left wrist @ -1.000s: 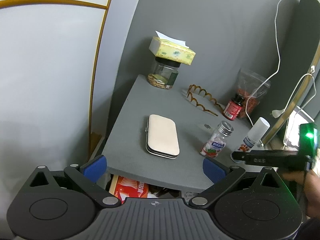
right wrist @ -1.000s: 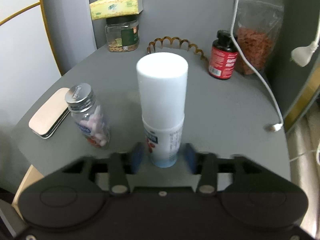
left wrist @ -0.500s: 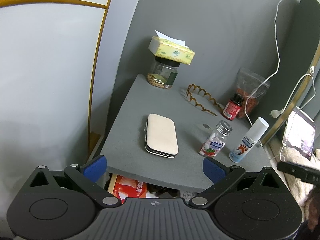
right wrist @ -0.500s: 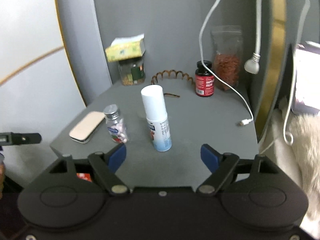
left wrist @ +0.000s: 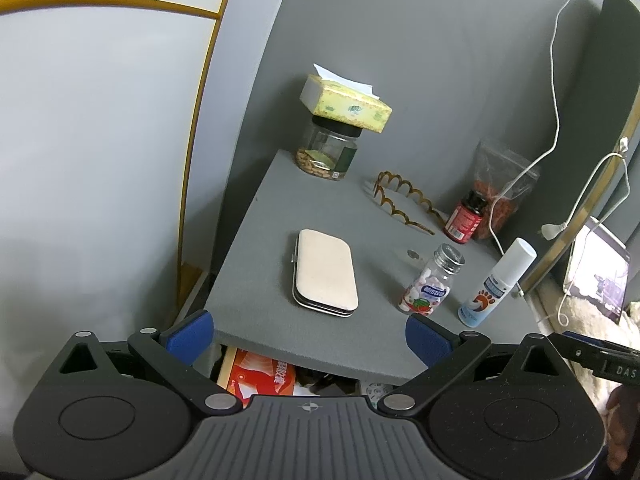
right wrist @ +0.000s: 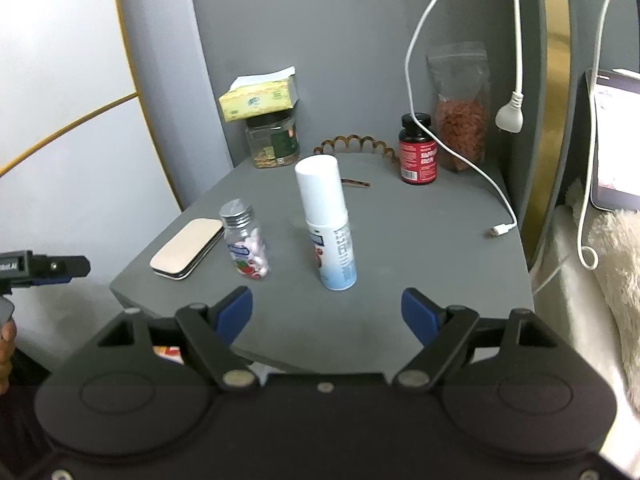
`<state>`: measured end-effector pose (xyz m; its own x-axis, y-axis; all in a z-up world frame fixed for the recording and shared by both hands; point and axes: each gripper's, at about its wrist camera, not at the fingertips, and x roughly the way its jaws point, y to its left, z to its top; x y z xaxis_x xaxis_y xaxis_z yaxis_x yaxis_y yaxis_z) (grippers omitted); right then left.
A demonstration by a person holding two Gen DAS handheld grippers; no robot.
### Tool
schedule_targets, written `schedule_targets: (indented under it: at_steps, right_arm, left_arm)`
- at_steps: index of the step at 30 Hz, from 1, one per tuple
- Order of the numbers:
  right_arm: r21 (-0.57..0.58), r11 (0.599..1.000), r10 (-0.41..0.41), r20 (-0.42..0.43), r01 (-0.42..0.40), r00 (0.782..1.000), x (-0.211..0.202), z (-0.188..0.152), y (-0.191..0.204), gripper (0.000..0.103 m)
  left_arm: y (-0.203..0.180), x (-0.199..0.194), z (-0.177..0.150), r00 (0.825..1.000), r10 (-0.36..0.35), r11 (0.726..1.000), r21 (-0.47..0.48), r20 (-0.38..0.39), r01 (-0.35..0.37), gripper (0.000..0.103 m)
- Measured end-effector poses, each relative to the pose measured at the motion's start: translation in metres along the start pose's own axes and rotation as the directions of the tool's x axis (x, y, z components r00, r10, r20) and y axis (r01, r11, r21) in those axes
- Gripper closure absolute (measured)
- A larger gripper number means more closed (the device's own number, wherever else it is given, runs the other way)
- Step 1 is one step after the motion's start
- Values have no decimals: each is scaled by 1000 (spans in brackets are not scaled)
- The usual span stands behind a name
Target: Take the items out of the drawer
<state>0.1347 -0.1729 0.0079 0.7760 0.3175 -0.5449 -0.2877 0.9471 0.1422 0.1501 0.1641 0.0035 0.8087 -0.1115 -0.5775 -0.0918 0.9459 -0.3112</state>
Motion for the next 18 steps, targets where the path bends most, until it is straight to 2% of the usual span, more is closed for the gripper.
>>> schedule_targets:
  at_steps: [18]
  right_arm:
    - [22,1000,-2,8,1,1000,-4,-1,-2,22]
  left_arm:
    - [1,-1,1,1000,-5,1000,1,6,5,2]
